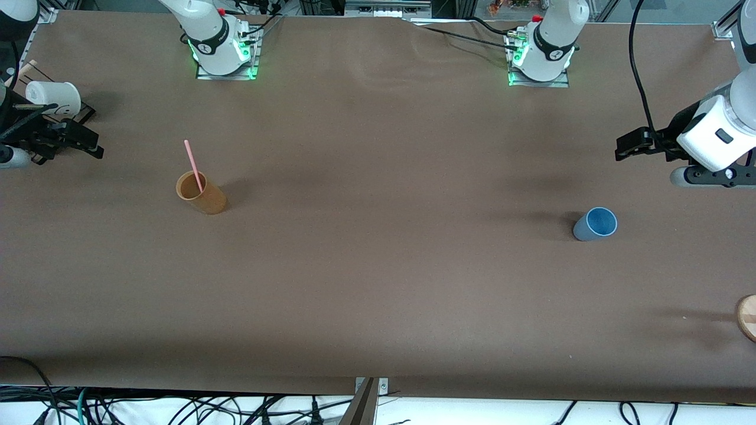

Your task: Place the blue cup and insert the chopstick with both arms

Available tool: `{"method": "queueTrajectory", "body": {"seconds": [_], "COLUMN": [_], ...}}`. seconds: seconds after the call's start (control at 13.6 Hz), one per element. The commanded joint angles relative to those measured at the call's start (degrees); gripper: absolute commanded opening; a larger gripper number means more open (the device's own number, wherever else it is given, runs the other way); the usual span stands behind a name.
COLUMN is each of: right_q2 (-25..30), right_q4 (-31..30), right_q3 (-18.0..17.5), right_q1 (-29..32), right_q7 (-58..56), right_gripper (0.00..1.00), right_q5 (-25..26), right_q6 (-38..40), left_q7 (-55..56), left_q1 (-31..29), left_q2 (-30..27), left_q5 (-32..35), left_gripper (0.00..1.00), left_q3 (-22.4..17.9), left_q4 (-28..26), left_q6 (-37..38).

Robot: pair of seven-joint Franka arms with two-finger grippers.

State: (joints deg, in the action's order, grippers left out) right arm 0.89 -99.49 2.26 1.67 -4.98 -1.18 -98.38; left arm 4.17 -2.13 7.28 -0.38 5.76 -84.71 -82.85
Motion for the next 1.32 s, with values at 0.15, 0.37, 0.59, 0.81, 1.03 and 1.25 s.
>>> {"method": "queueTrajectory", "body": {"seconds": [0.15, 0.37, 0.59, 0.81, 1.03, 1.25], "right_q2": [-0.45, -0.54, -0.54, -0.54, -0.54, -0.54], "right_q4": [1.23, 1.23, 1.23, 1.23, 1.32, 1.32], "right_q3": [0.37, 0.37, 0.37, 0.37, 0.29, 0.28], "right_q1": [-0.26, -0.26, -0.26, -0.26, -0.35, -0.35], "right_q7": [-0.56, -0.56, -0.65, -0.65, -0.56, -0.3], "right_gripper": [1.0, 1.0, 1.0, 1.0, 1.0, 1.0], "right_q5": [0.03, -0.05, 0.03, 0.03, 0.03, 0.03], "right_q6": [0.55, 0.55, 0.47, 0.47, 0.38, 0.38], "left_q7": [-1.36, -1.01, -0.75, -0.74, -0.83, -0.74], "left_q1": [-0.24, 0.11, 1.16, 1.25, 1.34, 1.34], "left_q2": [-0.43, -0.43, -0.51, -0.51, -0.51, -0.51], "left_q5": [-1.11, -1.02, -0.59, -0.58, -0.58, -0.58], "left_gripper": [1.0, 1.0, 1.0, 1.0, 1.0, 1.0], "left_q3": [-0.31, -0.31, -0.31, -0.31, -0.31, -0.31], "left_q4": [1.39, 1.22, 1.13, 1.04, 0.95, 0.95], "left_q6": [0.32, 0.32, 0.32, 0.4, 0.41, 0.41]}}
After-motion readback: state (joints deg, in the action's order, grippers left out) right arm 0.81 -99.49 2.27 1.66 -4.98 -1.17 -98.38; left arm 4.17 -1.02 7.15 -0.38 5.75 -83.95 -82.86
